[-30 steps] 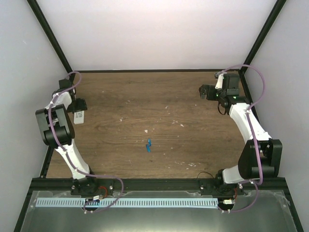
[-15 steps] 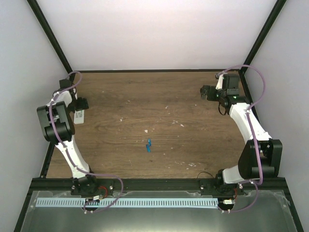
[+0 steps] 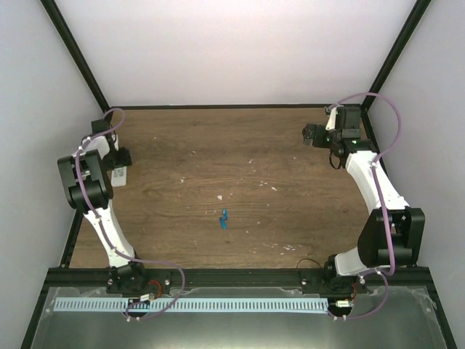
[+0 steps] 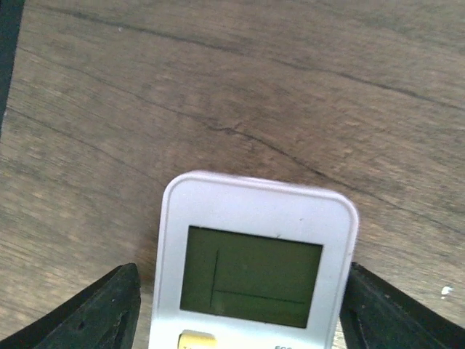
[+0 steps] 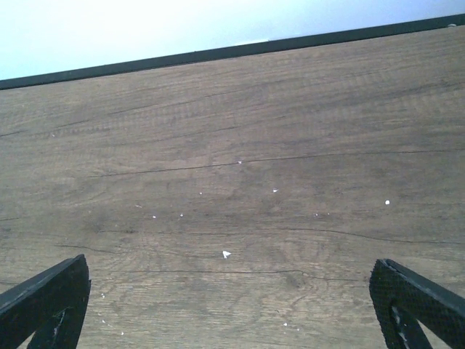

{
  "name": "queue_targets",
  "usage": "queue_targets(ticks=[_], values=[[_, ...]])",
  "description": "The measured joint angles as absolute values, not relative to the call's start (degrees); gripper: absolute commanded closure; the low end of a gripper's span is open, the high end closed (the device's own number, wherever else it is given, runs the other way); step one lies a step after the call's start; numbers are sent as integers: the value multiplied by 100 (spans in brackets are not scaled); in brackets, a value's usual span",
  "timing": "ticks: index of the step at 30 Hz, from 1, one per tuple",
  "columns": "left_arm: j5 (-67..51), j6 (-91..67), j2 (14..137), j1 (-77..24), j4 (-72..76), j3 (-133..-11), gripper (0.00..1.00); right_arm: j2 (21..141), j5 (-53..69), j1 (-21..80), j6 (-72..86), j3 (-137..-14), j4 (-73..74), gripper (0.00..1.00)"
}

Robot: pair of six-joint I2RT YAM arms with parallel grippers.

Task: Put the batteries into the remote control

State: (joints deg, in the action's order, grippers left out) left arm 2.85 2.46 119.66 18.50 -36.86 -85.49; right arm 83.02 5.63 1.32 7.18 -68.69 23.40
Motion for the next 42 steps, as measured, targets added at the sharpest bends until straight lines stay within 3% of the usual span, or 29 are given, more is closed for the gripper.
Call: queue_targets(ticks=[12,25,32,42], values=[[-32,305,12005,1857,-3658,-8584,64,8353,458,132,690,-6963,2449,0],[-1162,-427,11397,1706,-3293,-7898,78,8237,1540,469,958,-6552,1793,0],[-1275,-1079,10512,408,-3151,-7946,80,8781,2099,1310,1260,-6796,1610,0],[-1026,-2196,10388,-1315,-3122,-9170,82,9695,2840,2163,1767,-7918,1557,1]])
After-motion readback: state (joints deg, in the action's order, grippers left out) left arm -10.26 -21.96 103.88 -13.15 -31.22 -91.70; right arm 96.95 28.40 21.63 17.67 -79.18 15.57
